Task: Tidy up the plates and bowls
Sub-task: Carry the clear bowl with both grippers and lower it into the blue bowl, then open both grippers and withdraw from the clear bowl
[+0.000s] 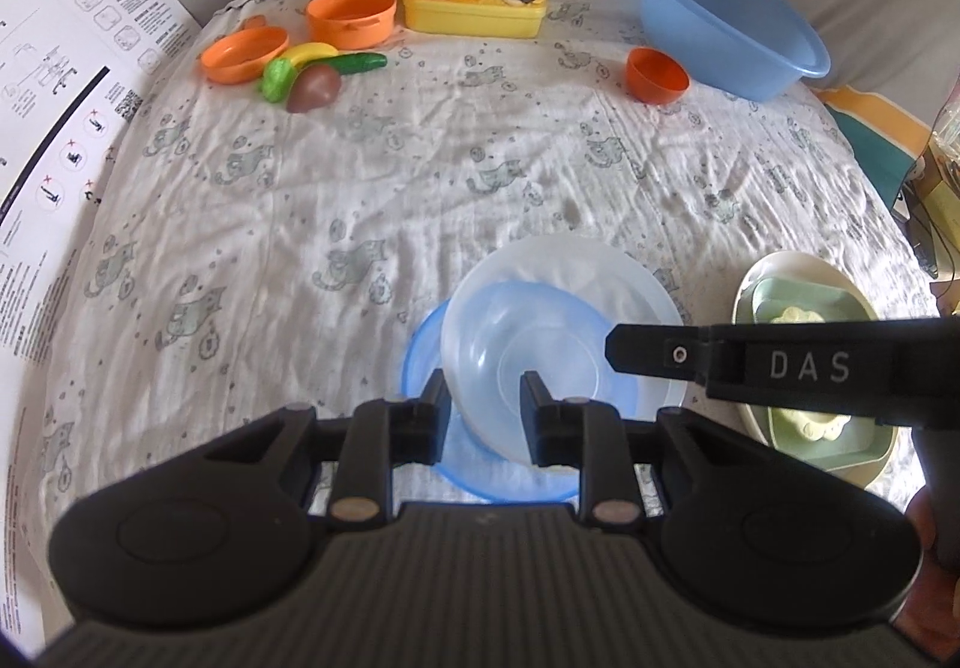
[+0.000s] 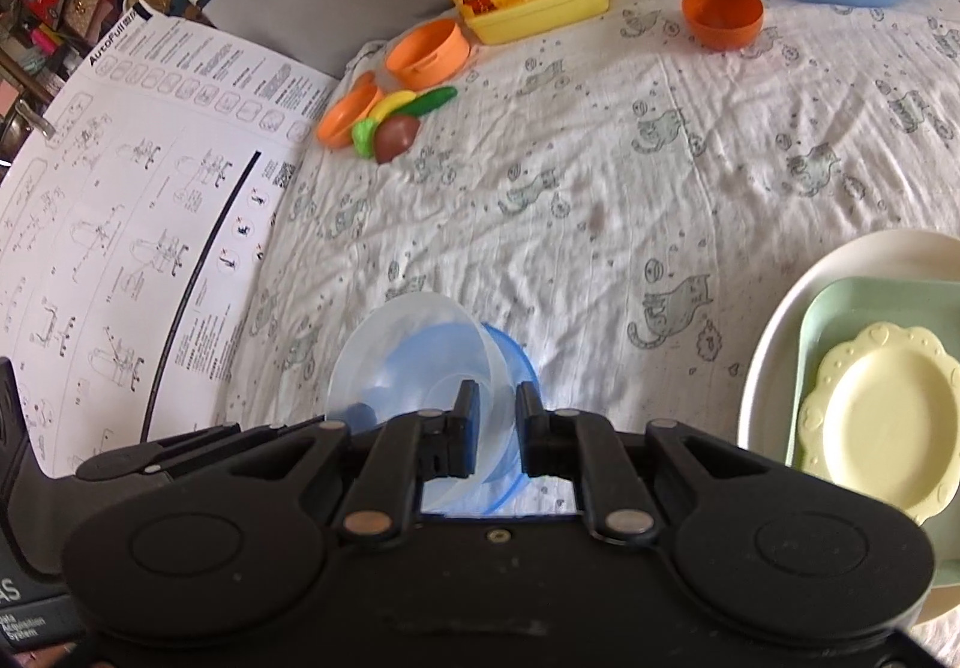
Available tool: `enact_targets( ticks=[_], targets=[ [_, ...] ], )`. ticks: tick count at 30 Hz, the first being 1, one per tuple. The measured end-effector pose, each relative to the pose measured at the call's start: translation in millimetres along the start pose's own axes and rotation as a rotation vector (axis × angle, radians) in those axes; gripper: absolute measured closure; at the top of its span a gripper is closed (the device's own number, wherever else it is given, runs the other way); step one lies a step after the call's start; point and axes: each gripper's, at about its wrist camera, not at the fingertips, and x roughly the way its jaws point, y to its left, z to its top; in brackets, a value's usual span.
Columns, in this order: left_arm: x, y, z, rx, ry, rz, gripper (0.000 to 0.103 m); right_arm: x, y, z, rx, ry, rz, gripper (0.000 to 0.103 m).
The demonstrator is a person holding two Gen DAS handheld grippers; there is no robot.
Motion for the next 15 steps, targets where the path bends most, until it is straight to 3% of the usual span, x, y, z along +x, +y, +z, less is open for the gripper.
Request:
enact_targets(
  ticks=[9,10,11,12,13,14,15],
  targets=[
    [4.2,4.7,-1.4,-0.013,0.008,0.001,0.074,9.7,3.4,-2.3,-0.016,0.029,-0.002,0.087],
    [3.6,5.1,-1.5,-0.016,0.004,-0.005,0.067,9.0,5.7,-2.7,-0.032,0.022,-0.013,0.080],
    [2.2,5.4,-1.9,-0.019,-0.005,-0.011,0.054,7.2,9.1,-3.1,-0.056,0.007,-0.025,0.074],
    [0.4,4.8,-2.1,-0.020,-0.019,-0.008,0.044,4.7,12.7,-3.3,-0.081,-0.012,-0.040,0.062],
    [-1.7,4.2,-2.7,-0.017,-0.036,0.006,0.026,2.0,16.4,-3.3,-0.108,-0.032,-0.054,0.044],
    [-4.0,3.0,-3.4,-0.009,-0.054,0.024,0.014,-0.5,19.0,-3.0,-0.127,-0.049,-0.063,0.034],
    [-5.9,2.0,-3.9,-0.001,-0.070,0.043,0.011,-3.0,20.9,-2.7,-0.140,-0.066,-0.069,0.019]
  ],
)
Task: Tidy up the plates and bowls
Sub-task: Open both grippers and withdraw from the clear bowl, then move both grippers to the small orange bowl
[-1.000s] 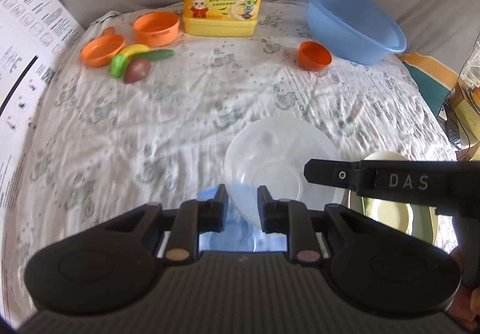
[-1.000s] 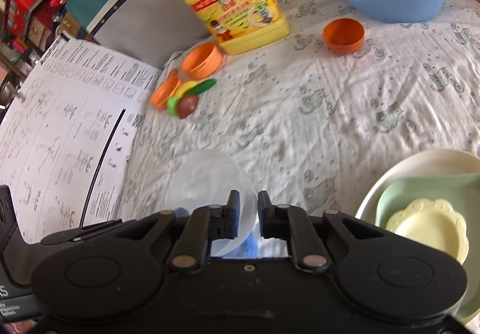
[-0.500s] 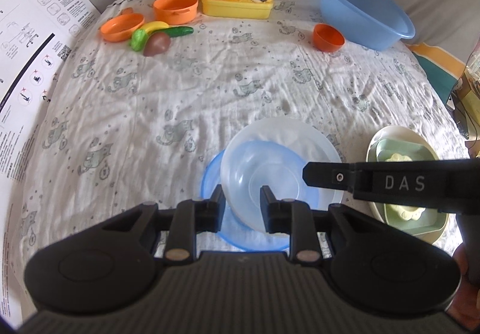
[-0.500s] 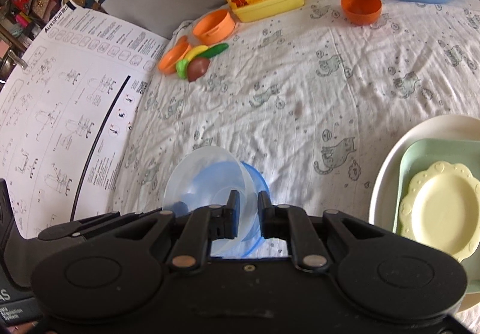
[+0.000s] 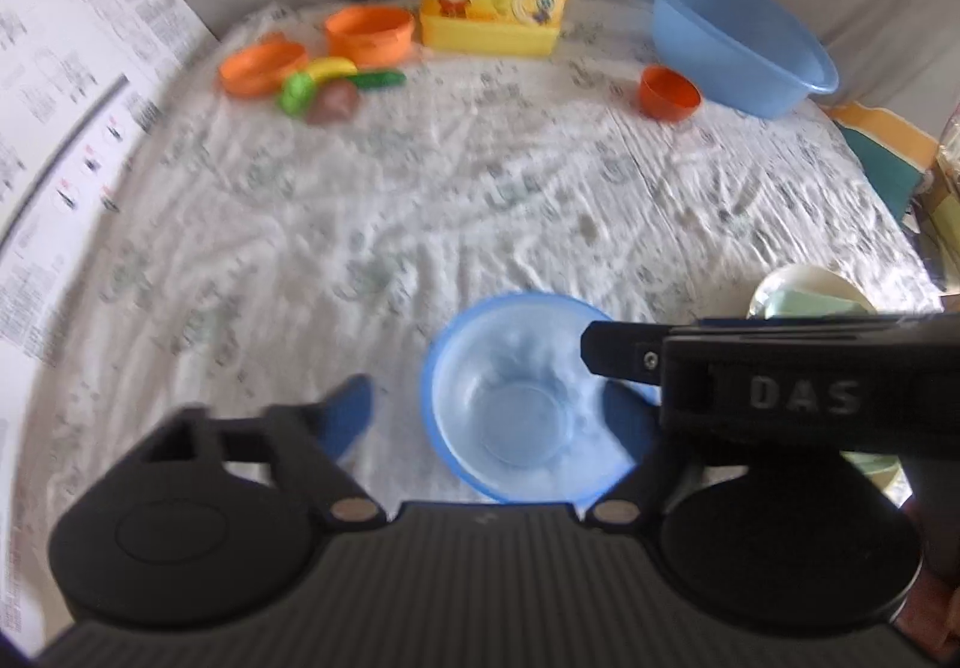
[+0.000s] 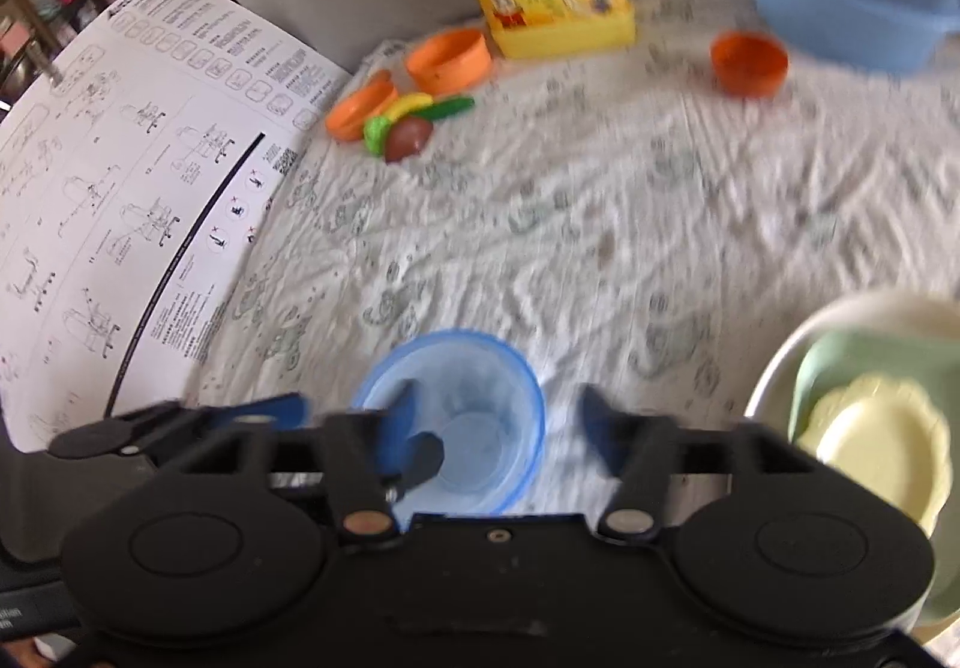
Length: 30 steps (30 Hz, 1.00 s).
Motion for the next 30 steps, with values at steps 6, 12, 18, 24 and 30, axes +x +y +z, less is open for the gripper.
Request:
enact_targets(
  ticks=[6,12,18,24,30],
  targets=[
    [-0.8,4.9,3.4,-0.026,-0.011,0.021,0.000,-4.8,-0.1,4.0,-0.027,-0.036,-0.027,0.006],
    [2.2,4.4,5.0,-0.028,-0.002,0.033,0.000,-3.9,-7.8,4.8,0.001,-0.037,-0.032,0.003],
    [5.8,-0.5,9.7,-0.022,0.014,0.031,0.000,-5.7,-18.1,8.1,0.039,-0.046,-0.024,0.000],
    [7.5,-18.9,25.0,0.009,0.018,0.030,0.000,-14.7,-44.7,20.2,0.117,-0.080,-0.016,0.000],
    [12.6,-46.5,54.0,0.057,0.012,0.002,0.000,-29.5,-88.7,40.4,0.206,-0.139,-0.033,0.000]
  ],
)
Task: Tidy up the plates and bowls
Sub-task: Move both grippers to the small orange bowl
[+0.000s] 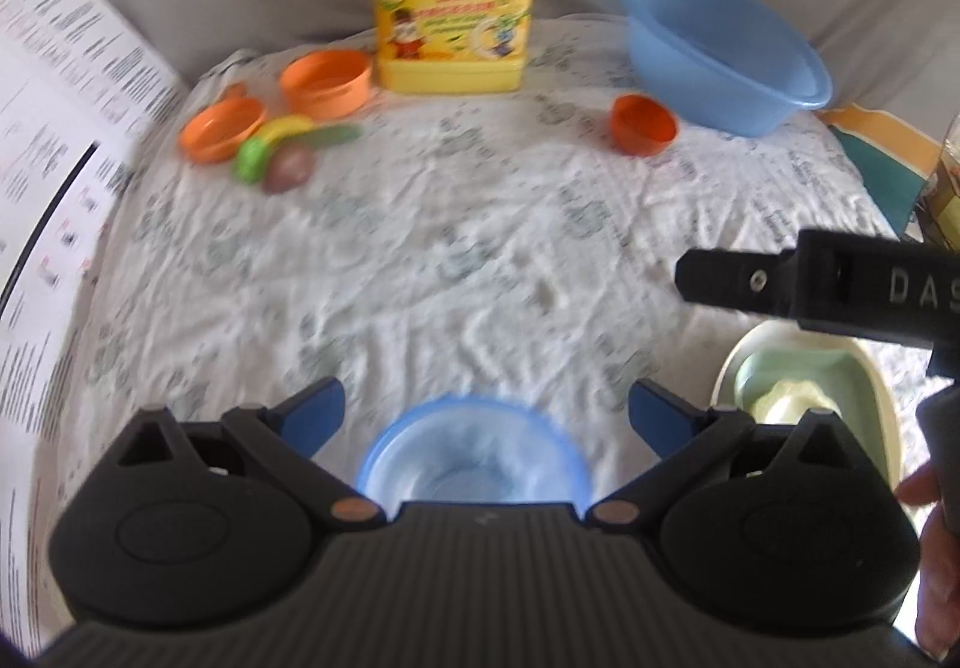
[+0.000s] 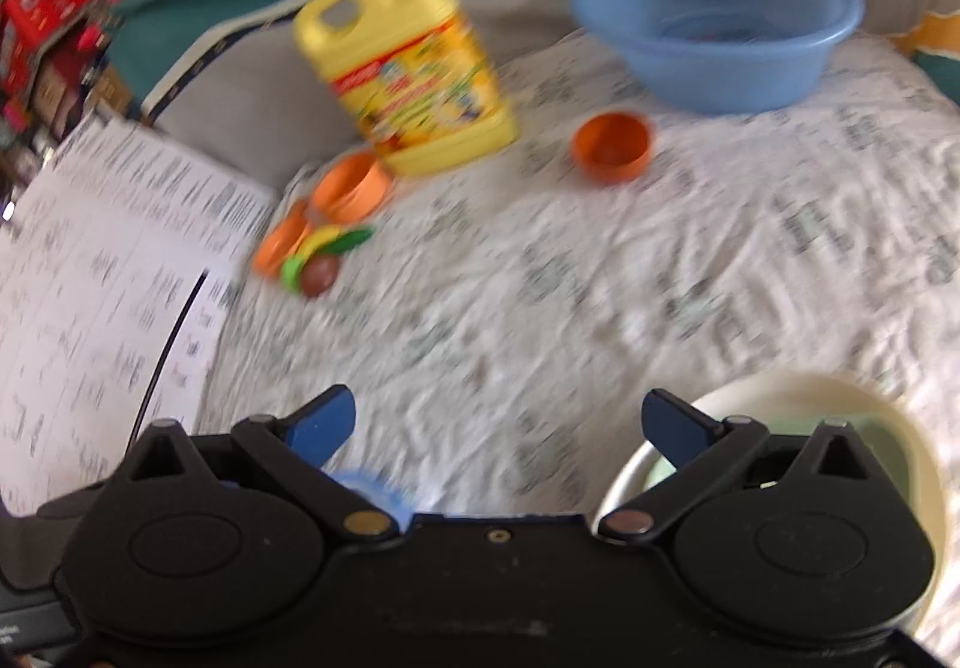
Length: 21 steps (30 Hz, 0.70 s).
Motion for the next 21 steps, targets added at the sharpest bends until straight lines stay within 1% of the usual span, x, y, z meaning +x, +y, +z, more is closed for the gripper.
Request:
enact_targets(
  ticks=[2,7,10,12,16,18,21],
  targets=[
    [2.8,-10.4,12.4,0.026,-0.003,-0.009,0.000,-4.2,-15.3,12.5,0.022,-0.027,-0.021,0.000],
    [13.7,-34.6,48.6,0.051,-0.020,-0.041,0.000,-6.8,-51.3,40.8,0.079,-0.070,-0.058,0.000],
    [25.1,-50.4,69.9,0.069,-0.042,-0.034,0.000,-2.2,-71.2,57.3,0.116,-0.081,-0.073,0.000],
    [37.5,-60.8,84.6,0.072,-0.039,-0.030,0.000,3.7,-84.9,68.9,0.150,-0.082,-0.080,0.000],
    [68.0,-76.3,111.5,0.071,-0.044,0.015,0.000,22.4,-106.3,92.3,0.221,-0.072,-0.080,0.000],
    [83.2,-82.0,122.6,0.083,-0.051,0.037,0.001,35.4,-111.5,103.3,0.233,-0.066,-0.085,0.000],
    [105.9,-86.7,137.4,0.089,-0.057,0.061,0.006,54.8,-114.6,118.4,0.230,-0.067,-0.077,0.000]
  ],
)
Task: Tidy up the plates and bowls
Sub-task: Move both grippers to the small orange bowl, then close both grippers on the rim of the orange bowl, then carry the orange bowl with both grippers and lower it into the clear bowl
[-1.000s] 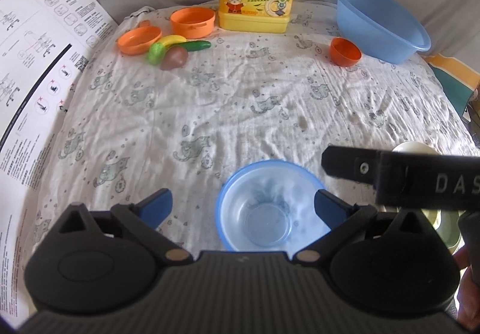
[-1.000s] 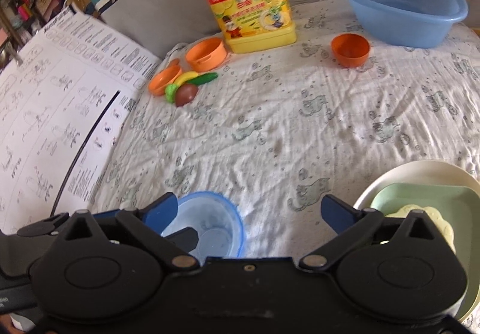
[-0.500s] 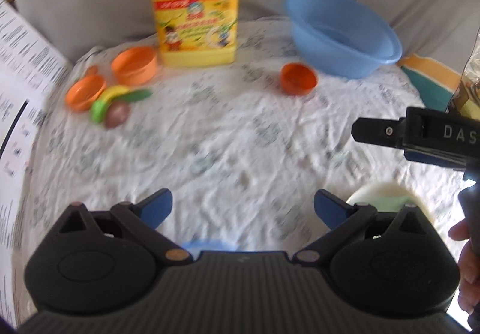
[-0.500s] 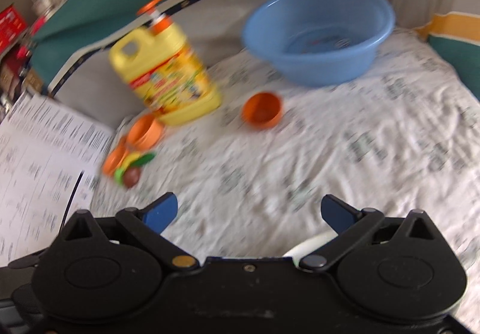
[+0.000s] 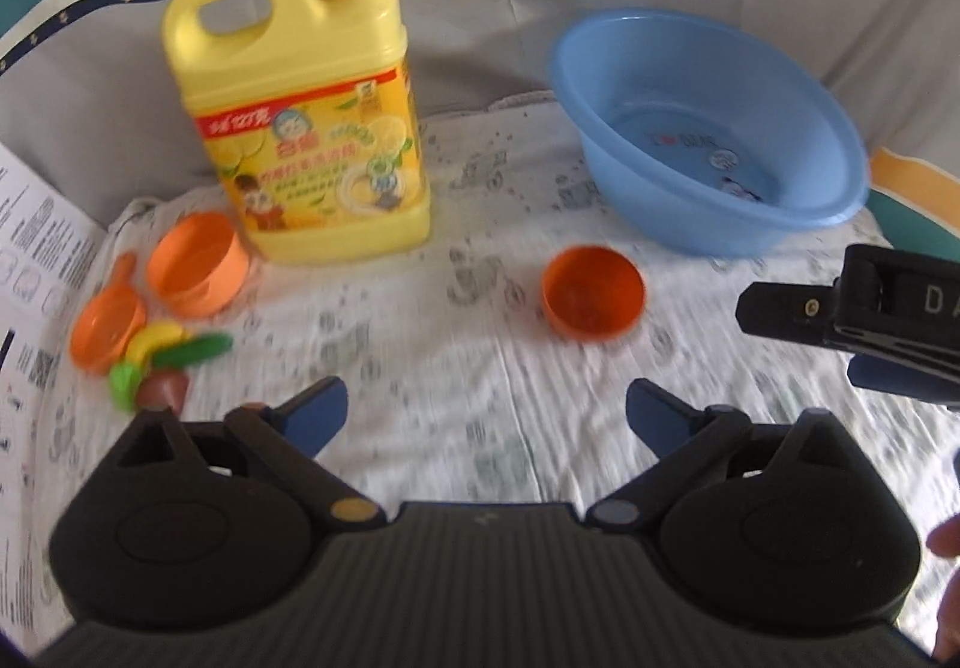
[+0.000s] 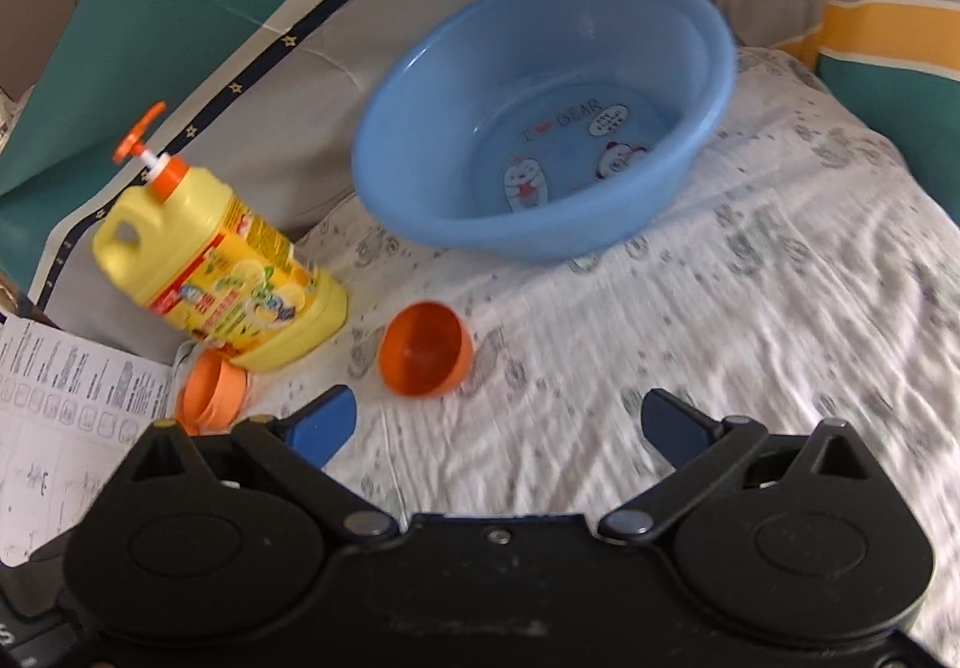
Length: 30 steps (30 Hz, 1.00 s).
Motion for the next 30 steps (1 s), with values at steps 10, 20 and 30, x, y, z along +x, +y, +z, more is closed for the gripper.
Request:
enact_targets(
  ticks=[10,20,30],
  targets=[
    [69.4,-11.5,26.7,-0.070,0.081,-0.063,0.043,71.2,4.7,21.5,0.036,0.051,0.026,0.029],
    [105.1,-23.7,30.2,-0.081,0.137,-0.108,0.073,110.2,1.2,20.1,0.050,0.078,0.059,0.070],
    [105.5,-33.3,25.6,-0.025,0.141,-0.141,0.092,121.3,2.3,12.0,0.045,0.082,0.075,0.087]
  ],
)
